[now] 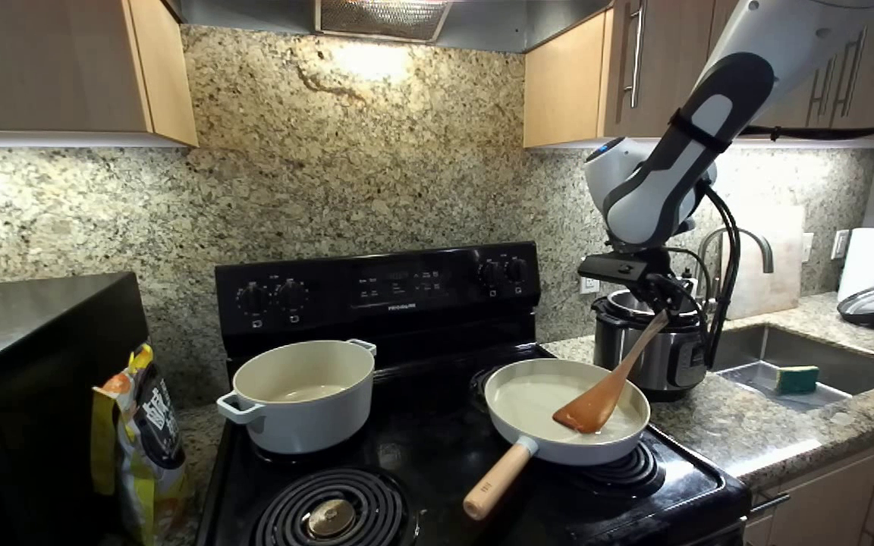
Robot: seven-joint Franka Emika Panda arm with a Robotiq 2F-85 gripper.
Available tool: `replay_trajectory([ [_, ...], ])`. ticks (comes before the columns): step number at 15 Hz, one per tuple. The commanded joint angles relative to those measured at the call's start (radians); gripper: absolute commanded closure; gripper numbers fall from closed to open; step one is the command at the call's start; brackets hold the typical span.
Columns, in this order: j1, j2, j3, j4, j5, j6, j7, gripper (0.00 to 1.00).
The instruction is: Pick up the cooking stick and stir in the pan
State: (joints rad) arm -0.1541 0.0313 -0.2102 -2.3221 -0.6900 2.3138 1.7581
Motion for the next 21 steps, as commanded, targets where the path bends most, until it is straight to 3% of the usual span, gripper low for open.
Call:
replay_trajectory([
  [1,0.004,0.002,0.020,0.037,0.038,-0.030,0.008,0.90],
  [11,0.049,0.039,0.071,0.043,0.055,-0.050,-0.024,0.90],
  [21,0.033,0.038,0.042,0.026,0.070,-0.029,-0.037,0.90],
])
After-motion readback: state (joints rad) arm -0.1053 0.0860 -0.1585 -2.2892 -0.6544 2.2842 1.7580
